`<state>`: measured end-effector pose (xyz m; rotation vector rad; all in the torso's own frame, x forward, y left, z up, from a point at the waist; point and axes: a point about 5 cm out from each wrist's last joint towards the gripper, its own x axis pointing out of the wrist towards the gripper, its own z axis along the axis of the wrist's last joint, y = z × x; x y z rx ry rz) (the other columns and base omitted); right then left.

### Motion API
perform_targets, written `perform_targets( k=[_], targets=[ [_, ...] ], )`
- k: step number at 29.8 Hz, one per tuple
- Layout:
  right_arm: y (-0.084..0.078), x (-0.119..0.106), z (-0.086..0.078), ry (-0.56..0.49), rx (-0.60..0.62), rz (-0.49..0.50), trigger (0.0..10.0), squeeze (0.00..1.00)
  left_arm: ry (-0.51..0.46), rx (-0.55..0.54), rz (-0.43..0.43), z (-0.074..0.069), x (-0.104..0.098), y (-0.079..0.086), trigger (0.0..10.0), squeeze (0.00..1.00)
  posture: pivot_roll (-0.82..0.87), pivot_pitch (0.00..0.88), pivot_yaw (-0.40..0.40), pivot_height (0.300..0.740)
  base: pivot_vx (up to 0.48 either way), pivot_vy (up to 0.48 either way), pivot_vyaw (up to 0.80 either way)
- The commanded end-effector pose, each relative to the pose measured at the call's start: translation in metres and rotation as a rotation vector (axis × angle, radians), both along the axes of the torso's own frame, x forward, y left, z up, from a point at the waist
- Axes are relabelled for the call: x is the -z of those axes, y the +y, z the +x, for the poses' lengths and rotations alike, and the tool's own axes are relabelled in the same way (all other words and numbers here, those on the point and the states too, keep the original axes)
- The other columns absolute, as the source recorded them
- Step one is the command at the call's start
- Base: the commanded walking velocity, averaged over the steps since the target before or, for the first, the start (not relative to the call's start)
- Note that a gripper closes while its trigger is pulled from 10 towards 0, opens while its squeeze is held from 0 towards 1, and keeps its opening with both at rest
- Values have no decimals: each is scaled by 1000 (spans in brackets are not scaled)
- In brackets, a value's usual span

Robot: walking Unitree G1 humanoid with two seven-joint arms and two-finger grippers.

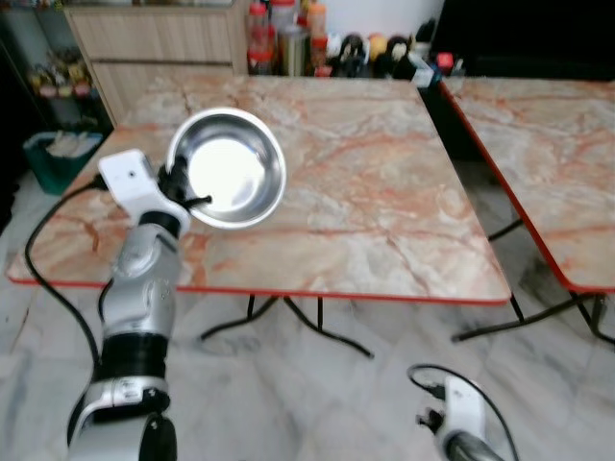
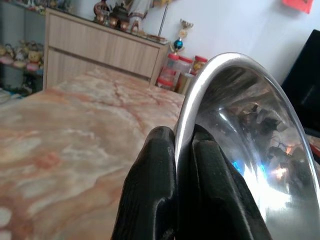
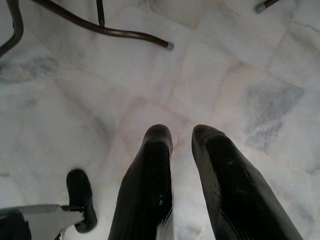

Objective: Setting the table

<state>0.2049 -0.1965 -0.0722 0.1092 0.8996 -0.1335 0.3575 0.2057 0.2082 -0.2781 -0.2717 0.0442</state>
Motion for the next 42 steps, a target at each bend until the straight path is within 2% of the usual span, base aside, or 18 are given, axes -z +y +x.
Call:
perform_targets(
  k=[1, 4, 9, 13, 18, 21, 25, 30, 33, 39, 42],
  targets=[
    [-10, 0, -3, 11, 9, -25, 10000, 0, 9, 80, -11, 2, -3, -15, 10000, 0, 36, 70, -14, 736, 304, 0, 0],
    [-10, 0, -3, 12, 8, -25, 10000, 0, 43, 139, -59, 1, 2, -22, 10000, 0, 36, 72, -14, 736, 0, 0, 0],
    [-10, 0, -3, 11, 10, -26, 10000, 0, 98, 149, -86, 1, 10, -26, 10000, 0, 37, 79, -15, 736, 0, 0, 0],
    [-10, 0, -2, 10, 8, -26, 10000, 0, 234, 123, -200, 3, 26, -26, 10000, 0, 39, 82, -16, 736, 0, 0, 0],
    [-10, -1, -2, 11, 5, -26, 10000, 0, 293, 159, -268, 4, 32, -38, 10000, 0, 39, 86, -16, 736, 0, 0, 0],
    [-10, -1, -1, 10, 5, -26, 10000, 0, 328, 144, -299, 6, 33, -43, 10000, 0, 41, 88, -17, 736, 0, 0, 0],
    [-10, -1, -1, 10, 4, -27, 10000, 0, 419, 70, -365, 11, 42, -44, 10000, 0, 41, 88, -16, 736, 0, 0, 0],
    [-10, -1, -1, 10, 3, -26, 10000, 0, 434, 60, -383, 14, 42, -47, 10000, 0, 41, 88, -16, 736, 0, 0, 0],
    [-10, -1, -1, 11, 3, -26, 10000, 0, 409, 70, -404, 20, 34, -56, 10000, 0, 39, 89, -15, 736, 0, 0, 0],
    [-9, -1, -1, 11, 3, -24, 10000, 0, 398, 1, -466, 28, 30, -51, 10000, 0, 35, 93, -10, 736, 0, 0, 0],
    [-9, -1, -1, 11, 4, -23, 10000, 0, 438, -30, -484, 29, 35, -47, 10000, 0, 33, 93, -9, 736, 0, 0, 0]
  ],
)
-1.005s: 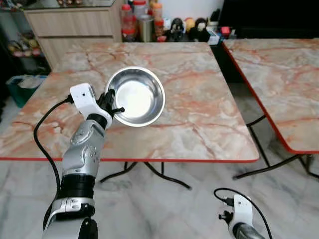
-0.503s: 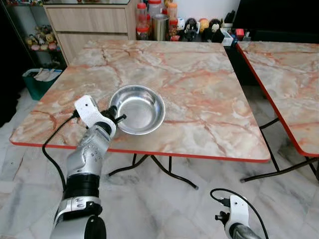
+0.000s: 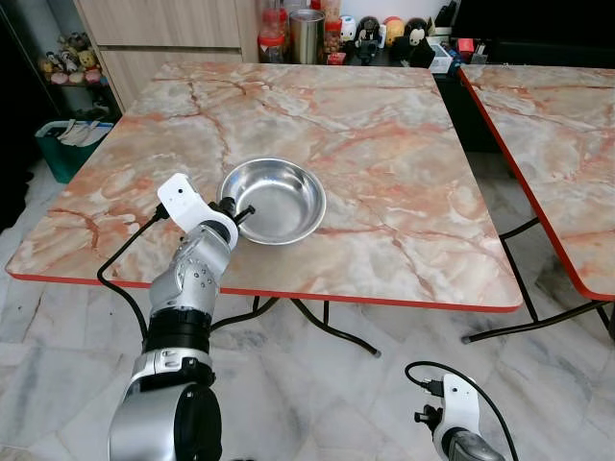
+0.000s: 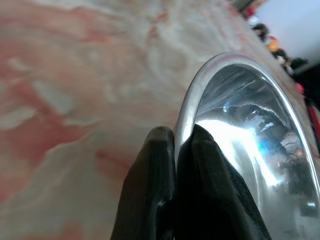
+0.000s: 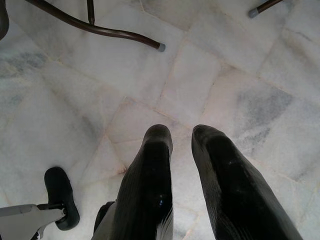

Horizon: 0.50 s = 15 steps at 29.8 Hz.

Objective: Setting the table

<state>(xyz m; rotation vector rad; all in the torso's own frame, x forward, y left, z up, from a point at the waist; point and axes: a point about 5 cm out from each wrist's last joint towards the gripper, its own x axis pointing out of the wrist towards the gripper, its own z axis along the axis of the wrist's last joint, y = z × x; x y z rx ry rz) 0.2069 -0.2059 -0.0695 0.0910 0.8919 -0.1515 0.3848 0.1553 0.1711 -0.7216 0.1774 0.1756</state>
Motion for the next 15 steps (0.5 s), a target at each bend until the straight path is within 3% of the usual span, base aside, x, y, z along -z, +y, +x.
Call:
perform_targets(
  k=[1, 15],
  targets=[
    [1, 2, -3, 17, -4, 1, 10000, 0, 38, -32, -30, 2, 2, 4, 10000, 0, 32, 93, -8, 736, 0, 0, 0],
    [0, 2, -4, 17, -8, -1, 10000, 0, 103, -7, -50, -2, 17, -6, 10000, 0, 36, 94, -11, 736, 0, 0, 0]
  ],
)
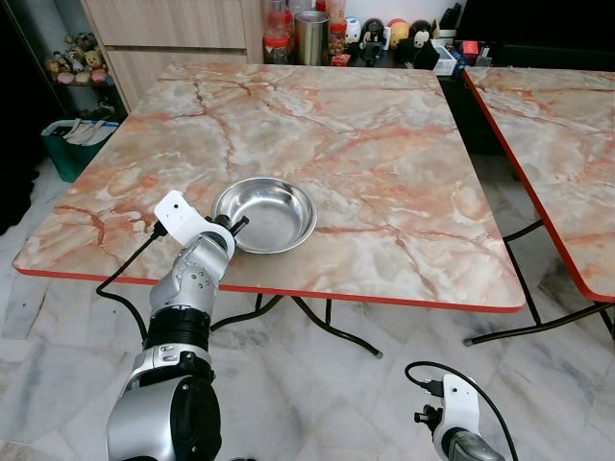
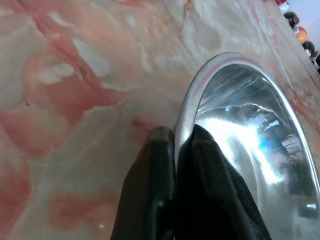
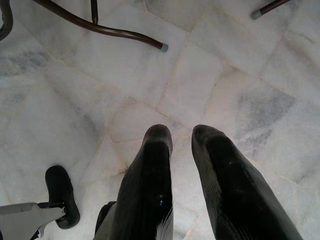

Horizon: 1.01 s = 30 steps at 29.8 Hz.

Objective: Setting the table

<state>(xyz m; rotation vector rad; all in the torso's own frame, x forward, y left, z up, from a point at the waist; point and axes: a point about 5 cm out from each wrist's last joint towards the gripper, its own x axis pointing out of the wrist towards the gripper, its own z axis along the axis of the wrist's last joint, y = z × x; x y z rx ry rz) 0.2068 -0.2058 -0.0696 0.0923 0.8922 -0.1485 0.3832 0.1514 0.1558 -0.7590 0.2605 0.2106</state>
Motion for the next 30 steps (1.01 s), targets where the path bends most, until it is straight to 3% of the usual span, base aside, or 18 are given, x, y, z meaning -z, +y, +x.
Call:
perform_targets(
  k=[1, 4, 16, 20, 23, 24, 27, 30],
  targets=[
    [0, 2, -4, 17, -6, -3, 10000, 0, 23, 3, -4, 0, 2, -2, 10000, 0, 36, 94, -11, 736, 0, 0, 0],
    [0, 2, -3, 17, -6, -3, 10000, 0, 68, 11, 0, -2, 8, -5, 10000, 0, 36, 94, -13, 736, 0, 0, 0],
    [0, 2, -3, 16, -6, -2, 10000, 0, 97, 14, 7, -3, 12, -5, 10000, 0, 35, 94, -12, 736, 0, 0, 0],
    [0, 2, -3, 17, -6, -2, 10000, 0, 109, 12, 17, -4, 14, -4, 10000, 149, 36, 96, -13, 736, 0, 0, 0],
    [0, 2, -3, 17, -7, -2, 10000, 0, 110, 11, 15, -4, 14, -4, 10000, 184, 36, 96, -13, 736, 0, 0, 0],
    [0, 2, -3, 17, -7, -2, 10000, 0, 110, 12, 17, -4, 14, -4, 10000, 318, 37, 96, -14, 736, 0, 0, 0],
    [0, 2, -3, 17, -7, -2, 10000, 0, 110, 14, 19, -4, 14, -4, 10000, 392, 37, 96, -13, 736, 0, 0, 0],
    [0, 2, -3, 16, -7, -1, 10000, 0, 108, 14, 18, -4, 14, -4, 10000, 576, 37, 96, -13, 736, 0, 0, 0]
  ],
)
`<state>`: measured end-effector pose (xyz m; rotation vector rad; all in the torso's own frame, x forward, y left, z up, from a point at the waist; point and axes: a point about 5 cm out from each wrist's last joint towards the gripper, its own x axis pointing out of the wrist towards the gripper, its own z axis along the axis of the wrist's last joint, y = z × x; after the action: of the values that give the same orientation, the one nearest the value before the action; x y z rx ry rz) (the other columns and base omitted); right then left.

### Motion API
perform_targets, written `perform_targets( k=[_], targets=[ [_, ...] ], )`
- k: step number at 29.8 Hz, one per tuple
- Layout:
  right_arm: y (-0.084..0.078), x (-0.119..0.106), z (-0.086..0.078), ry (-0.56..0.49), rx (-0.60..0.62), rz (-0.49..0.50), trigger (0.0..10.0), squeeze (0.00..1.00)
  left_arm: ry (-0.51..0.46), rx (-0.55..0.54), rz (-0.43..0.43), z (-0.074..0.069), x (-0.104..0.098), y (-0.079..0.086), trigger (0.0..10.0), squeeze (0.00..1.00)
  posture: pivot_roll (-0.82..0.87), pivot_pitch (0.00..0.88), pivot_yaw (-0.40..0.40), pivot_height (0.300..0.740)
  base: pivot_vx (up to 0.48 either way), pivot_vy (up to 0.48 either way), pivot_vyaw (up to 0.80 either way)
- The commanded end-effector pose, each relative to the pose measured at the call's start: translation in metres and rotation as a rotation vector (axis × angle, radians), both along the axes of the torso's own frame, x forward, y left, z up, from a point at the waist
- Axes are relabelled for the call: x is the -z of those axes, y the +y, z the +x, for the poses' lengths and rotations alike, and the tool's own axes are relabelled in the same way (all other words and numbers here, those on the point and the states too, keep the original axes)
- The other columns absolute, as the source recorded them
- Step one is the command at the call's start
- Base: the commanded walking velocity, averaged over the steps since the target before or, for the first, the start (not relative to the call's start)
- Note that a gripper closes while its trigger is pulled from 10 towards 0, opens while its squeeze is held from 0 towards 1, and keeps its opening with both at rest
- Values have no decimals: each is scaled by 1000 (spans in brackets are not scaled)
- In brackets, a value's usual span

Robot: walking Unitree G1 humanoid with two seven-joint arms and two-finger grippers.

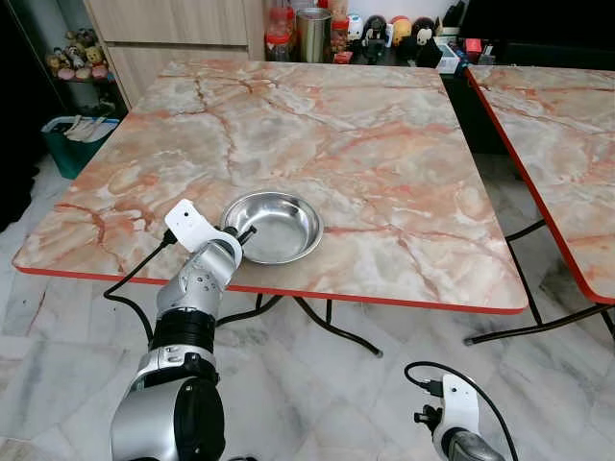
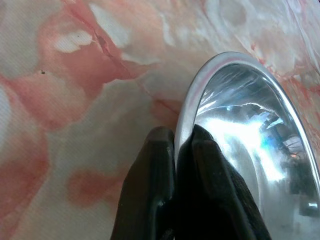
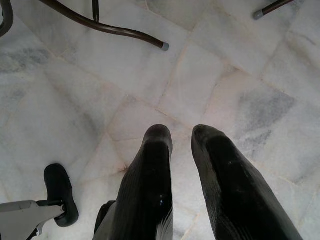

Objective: Setting the table

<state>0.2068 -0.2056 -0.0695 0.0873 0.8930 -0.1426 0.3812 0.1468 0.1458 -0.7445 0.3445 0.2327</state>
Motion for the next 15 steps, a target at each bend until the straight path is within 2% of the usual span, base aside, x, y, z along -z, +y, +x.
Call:
perform_targets(
  k=[1, 5, 6, 15],
  targets=[
    [0, 2, -3, 15, 1, 0, 10000, 0, 22, 3, 14, -2, 4, 0, 10000, 576, 37, 96, -13, 736, 0, 0, 0],
    [0, 2, -3, 15, 1, 0, 10000, 0, 21, 3, 14, -2, 4, 0, 10000, 576, 37, 96, -13, 736, 0, 0, 0],
    [-1, 2, -3, 16, 0, -1, 10000, 0, 22, 6, 17, -2, 4, 0, 10000, 1000, 38, 95, -15, 736, 0, 0, 0],
    [0, 2, -3, 15, 0, 0, 10000, 0, 27, 7, 33, -2, 3, 2, 10000, 1000, 41, 96, -15, 736, 0, 0, 0]
  ],
)
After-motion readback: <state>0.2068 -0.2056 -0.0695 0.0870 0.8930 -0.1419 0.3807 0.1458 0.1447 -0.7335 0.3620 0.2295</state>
